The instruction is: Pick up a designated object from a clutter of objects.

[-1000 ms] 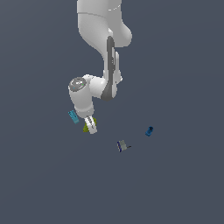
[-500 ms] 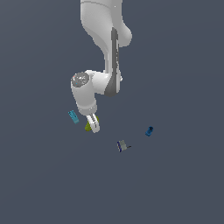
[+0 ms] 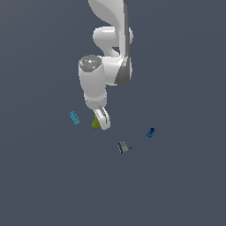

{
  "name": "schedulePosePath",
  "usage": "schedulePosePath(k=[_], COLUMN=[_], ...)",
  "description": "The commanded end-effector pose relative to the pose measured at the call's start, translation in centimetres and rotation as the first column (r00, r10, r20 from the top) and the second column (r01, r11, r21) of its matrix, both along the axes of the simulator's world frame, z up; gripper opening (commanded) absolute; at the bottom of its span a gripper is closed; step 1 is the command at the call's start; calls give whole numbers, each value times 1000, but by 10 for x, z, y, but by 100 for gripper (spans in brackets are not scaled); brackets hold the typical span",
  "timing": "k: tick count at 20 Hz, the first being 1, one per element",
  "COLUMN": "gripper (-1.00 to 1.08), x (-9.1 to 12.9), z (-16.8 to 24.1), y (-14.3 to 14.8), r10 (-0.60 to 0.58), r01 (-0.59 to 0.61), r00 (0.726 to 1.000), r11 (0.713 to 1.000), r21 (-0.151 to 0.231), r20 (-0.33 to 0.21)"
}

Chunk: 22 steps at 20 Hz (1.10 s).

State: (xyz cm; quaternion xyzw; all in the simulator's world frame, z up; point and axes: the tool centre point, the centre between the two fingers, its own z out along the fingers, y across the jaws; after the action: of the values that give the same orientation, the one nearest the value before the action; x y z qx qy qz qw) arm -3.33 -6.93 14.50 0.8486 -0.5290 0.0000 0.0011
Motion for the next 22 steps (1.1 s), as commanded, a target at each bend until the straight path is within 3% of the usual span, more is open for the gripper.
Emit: schedulePosePath(k=[1, 22], gripper=[-100, -100], x=[7, 64], z=[25, 211], y=[15, 134], r10=[-1, 0], r01=[1, 0], r00=[1000, 1000], r11=[1000, 1000], r21=[-2, 0], r20=[2, 1])
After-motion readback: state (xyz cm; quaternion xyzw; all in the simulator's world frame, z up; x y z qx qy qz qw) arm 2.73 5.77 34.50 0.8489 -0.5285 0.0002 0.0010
